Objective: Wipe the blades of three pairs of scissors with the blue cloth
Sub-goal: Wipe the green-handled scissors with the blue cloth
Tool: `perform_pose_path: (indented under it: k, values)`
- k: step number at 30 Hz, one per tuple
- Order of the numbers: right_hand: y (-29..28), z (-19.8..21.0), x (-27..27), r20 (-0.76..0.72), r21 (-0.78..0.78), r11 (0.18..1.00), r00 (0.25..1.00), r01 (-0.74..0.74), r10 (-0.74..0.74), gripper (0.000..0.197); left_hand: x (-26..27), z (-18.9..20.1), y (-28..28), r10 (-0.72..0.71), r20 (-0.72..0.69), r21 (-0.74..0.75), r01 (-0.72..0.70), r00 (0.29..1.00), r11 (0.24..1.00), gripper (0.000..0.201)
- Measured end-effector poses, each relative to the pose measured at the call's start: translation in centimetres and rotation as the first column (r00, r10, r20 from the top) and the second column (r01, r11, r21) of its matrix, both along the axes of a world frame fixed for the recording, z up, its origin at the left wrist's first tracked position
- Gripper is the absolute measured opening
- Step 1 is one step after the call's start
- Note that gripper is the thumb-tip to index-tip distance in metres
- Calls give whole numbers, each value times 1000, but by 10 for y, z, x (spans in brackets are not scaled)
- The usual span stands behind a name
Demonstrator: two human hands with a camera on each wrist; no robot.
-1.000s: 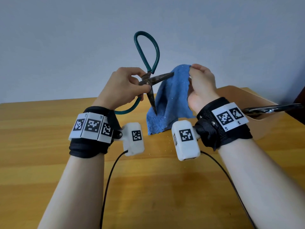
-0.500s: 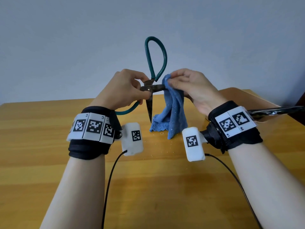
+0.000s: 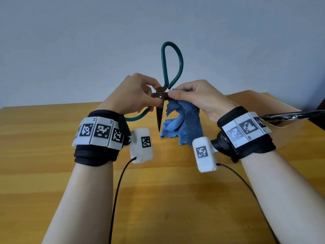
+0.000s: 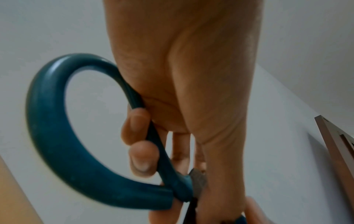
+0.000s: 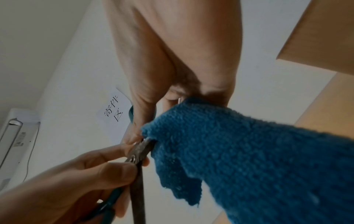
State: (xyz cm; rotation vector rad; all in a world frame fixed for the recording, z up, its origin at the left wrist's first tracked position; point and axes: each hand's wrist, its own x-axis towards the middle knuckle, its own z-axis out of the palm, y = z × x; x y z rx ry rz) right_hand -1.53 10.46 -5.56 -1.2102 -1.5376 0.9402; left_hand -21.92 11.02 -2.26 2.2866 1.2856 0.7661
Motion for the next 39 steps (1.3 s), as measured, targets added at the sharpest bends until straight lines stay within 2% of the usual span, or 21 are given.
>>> perform_pose_path:
  k: [2, 6, 16, 19, 22, 24, 26, 28, 32, 35, 39]
  values:
    - [1, 1, 1, 17, -23, 999, 1000, -22, 23, 34, -1, 0, 1, 0, -4, -1, 0, 1000, 1000, 7]
    - [-1, 0, 2, 27, -20, 998, 998, -57, 57, 15, -4, 1, 1, 4, -2, -9, -4, 1000, 1000, 9]
    - [4, -3, 2, -143, 23, 988, 978, 154, -149, 3, -5, -1, 2, 21, 24, 14, -21, 999, 1000, 7]
    - [9, -8, 10, -173, 40, 951, 939, 308, -297, 6, -9, -2, 3, 44, 4, 13, -44, 999, 999, 7]
    - [13, -7, 18, -239, 63, 884, 867, 463, -437, 13, -15, -2, 6, 76, -19, 7, -76, 997, 997, 8]
    - [10, -1, 17, -345, 76, 882, 842, 465, -415, 8, -15, -3, 9, 109, -28, 20, -109, 994, 994, 8]
    - [7, 4, 11, -371, 141, 888, 855, 437, -361, 10, -12, -4, 10, 136, -29, 26, -136, 990, 990, 8]
    - [6, 8, 1, -295, 225, 891, 899, 395, -324, 13, -8, -5, 10, 143, -28, 18, -142, 989, 990, 9]
    - [1, 9, -16, -48, 312, 916, 967, 252, -249, 11, 0, -4, 7, 121, -33, -12, -121, 992, 993, 8]
    - [-3, 5, -23, 93, 333, 924, 969, 185, -228, 11, 5, 0, 3, 84, -31, -28, -85, 996, 996, 7]
    - [0, 2, -22, 188, 337, 913, 934, 231, -305, 17, 6, 1, 1, 53, -28, -33, -54, 998, 998, 6]
